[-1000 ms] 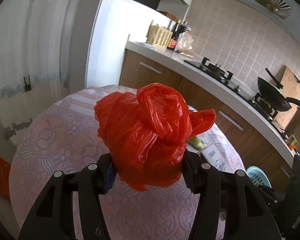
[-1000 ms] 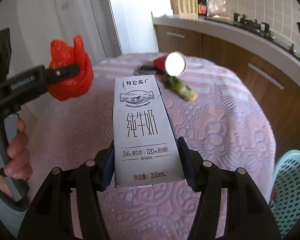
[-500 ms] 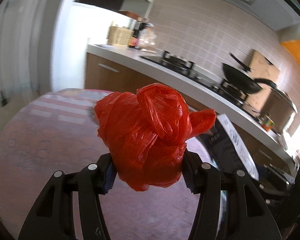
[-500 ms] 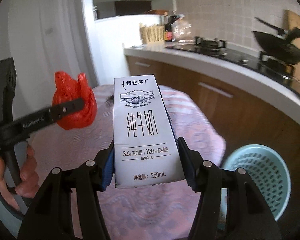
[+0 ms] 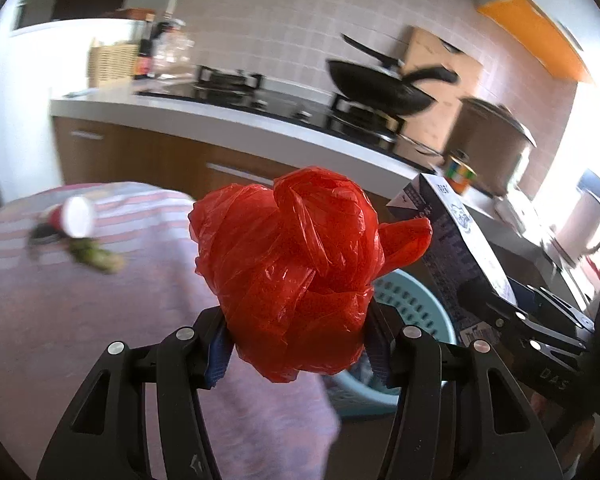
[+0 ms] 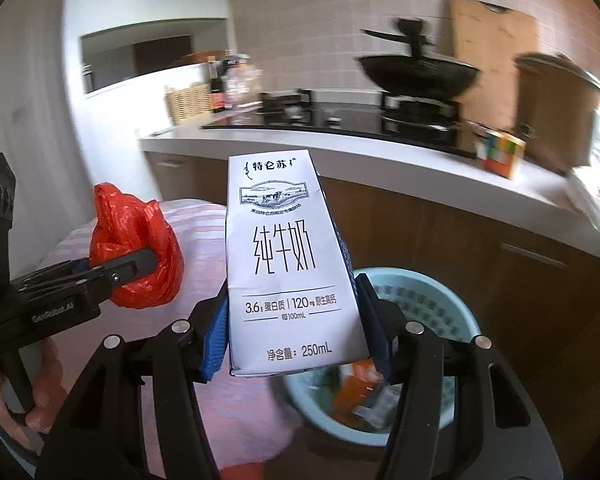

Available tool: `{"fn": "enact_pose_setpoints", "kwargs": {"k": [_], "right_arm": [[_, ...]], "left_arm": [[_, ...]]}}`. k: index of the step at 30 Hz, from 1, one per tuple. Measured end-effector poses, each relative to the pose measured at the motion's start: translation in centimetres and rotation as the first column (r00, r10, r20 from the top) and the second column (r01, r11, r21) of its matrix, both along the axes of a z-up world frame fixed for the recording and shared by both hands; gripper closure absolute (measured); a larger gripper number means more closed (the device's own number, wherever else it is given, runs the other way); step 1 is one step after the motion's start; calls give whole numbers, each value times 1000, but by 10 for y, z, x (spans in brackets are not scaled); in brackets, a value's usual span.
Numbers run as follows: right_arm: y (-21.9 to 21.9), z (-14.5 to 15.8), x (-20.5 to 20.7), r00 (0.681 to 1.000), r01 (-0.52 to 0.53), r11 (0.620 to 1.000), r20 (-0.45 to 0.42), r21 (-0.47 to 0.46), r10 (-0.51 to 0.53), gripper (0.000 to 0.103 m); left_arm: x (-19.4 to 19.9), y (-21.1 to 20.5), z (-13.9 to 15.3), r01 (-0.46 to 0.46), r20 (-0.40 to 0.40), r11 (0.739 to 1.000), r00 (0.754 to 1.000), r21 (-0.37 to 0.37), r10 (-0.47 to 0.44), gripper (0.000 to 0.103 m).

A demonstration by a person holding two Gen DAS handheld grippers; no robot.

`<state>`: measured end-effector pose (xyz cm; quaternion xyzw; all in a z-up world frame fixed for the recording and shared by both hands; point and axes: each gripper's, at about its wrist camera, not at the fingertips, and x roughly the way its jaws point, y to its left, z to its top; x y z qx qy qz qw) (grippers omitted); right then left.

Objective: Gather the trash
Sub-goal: 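Carry the red bag and milk carton over the blue basket and release them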

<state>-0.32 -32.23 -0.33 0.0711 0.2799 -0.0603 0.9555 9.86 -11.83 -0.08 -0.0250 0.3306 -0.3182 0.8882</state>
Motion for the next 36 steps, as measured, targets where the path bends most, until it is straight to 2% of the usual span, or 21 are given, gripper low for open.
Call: {"fn": "enact_pose_setpoints", "kwargs": {"k": [7, 17, 21, 23, 28, 36], "right_arm": [[-59, -25, -1, 986, 143, 987, -94, 69, -137, 49], [-113, -69, 10, 948, 245, 961, -239, 129, -210, 49], [-120, -80, 16, 941, 251, 958, -267, 139, -208, 48], [-124, -83, 18, 938, 254, 956, -278, 144, -207, 48], [-133, -93, 24, 936, 254, 945, -297, 206, -187, 42], [-128, -84, 26, 941, 246, 946, -284, 209, -182, 42]], "left_arm": [[8, -74, -25, 111, -87, 993, 990, 44, -107, 49], [24, -130, -61, 162, -167, 979, 976, 121, -141, 48], [30, -140, -70, 158, -185, 977, 974, 141, -131, 44], [33, -143, -74, 153, -191, 975, 974, 159, -122, 34], [36, -140, -80, 153, -206, 973, 972, 171, -117, 30], [39, -124, -75, 148, -193, 976, 974, 158, -116, 24]]}}
